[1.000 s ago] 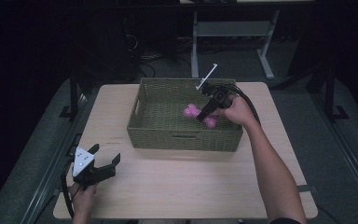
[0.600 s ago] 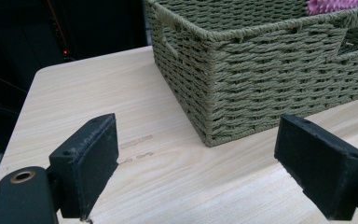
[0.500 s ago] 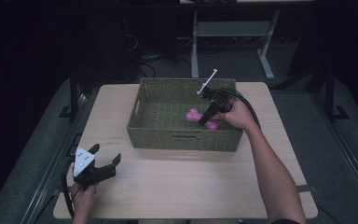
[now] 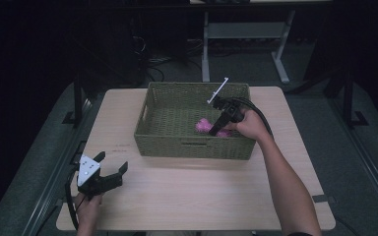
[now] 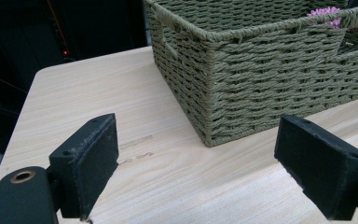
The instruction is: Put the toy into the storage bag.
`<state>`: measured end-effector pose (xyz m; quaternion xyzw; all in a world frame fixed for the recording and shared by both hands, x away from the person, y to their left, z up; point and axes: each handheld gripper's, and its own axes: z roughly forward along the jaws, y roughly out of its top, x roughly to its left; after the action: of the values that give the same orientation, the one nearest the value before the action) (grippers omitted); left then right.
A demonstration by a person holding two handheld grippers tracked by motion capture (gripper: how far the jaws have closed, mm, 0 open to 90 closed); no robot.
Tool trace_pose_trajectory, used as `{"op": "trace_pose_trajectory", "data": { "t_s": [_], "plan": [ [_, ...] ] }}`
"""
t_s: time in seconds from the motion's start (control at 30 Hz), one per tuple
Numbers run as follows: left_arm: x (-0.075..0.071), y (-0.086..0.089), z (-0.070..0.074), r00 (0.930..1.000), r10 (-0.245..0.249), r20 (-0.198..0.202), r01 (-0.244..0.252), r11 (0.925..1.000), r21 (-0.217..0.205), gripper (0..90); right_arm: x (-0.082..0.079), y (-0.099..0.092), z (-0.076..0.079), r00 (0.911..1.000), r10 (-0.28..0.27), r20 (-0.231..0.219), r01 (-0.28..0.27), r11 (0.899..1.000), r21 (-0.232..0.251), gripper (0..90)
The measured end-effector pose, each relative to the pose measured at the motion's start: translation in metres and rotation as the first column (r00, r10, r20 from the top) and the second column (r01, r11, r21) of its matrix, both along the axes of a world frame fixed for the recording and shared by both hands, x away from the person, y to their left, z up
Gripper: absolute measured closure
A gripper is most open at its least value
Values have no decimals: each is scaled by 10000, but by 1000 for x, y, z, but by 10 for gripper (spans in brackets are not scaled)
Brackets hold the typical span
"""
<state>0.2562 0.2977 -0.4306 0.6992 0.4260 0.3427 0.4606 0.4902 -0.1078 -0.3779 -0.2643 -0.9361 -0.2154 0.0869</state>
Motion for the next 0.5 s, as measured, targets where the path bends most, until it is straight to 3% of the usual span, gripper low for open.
{"op": "trace_pose_trajectory", "data": {
  "t_s": [0.5],
  "plan": [
    [0,0,0,10000,6,15,-6,10000,-23,130,1,6,-4,9999,-102,-25,101,9998,-193,565]
  ]
}}
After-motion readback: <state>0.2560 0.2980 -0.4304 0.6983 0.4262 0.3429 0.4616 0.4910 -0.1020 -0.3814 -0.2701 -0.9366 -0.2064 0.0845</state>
